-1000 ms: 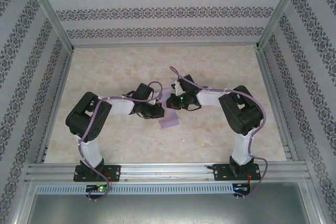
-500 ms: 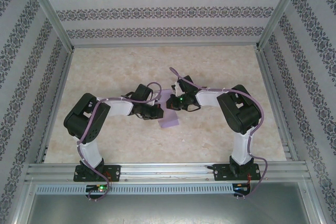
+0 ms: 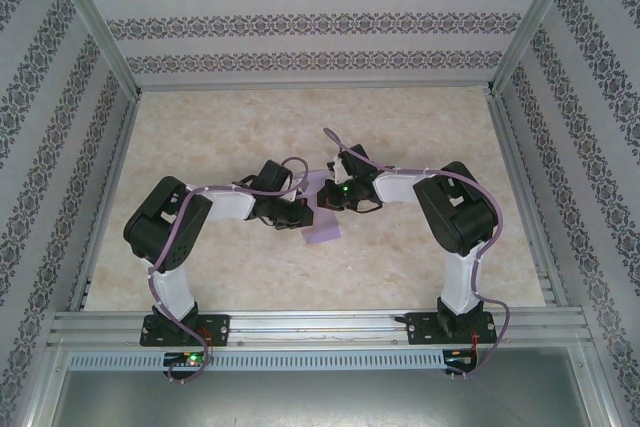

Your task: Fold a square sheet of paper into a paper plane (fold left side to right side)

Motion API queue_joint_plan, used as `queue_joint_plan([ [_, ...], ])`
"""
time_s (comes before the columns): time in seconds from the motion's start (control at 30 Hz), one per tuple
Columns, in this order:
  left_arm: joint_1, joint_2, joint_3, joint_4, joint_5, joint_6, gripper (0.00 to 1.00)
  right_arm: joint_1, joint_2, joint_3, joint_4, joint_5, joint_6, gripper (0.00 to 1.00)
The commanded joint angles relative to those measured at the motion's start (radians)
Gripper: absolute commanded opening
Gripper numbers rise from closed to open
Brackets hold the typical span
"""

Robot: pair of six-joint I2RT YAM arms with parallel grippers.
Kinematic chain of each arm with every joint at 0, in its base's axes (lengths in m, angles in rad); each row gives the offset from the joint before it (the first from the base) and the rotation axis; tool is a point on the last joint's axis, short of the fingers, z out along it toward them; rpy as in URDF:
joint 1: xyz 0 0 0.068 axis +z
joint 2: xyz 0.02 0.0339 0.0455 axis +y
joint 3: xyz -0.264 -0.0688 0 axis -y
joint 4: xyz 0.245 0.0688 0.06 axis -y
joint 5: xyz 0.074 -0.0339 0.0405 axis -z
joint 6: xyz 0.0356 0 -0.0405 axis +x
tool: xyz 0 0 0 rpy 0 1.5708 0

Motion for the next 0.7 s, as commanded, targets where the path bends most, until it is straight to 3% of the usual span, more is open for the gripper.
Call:
queue_joint_plan([
  [0.0, -0.018, 0.014, -0.014, 0.008, -0.01, -0.002, 0.06, -0.001, 0.068, -0.033, -0.051, 0.087, 0.004, 0.0],
  [0.67, -0.065, -0.112, -0.157, -0.109, -0.01, 0.024, 0.06, -0.014, 0.078, -0.044, -0.06, 0.104, 0.009, 0.0],
])
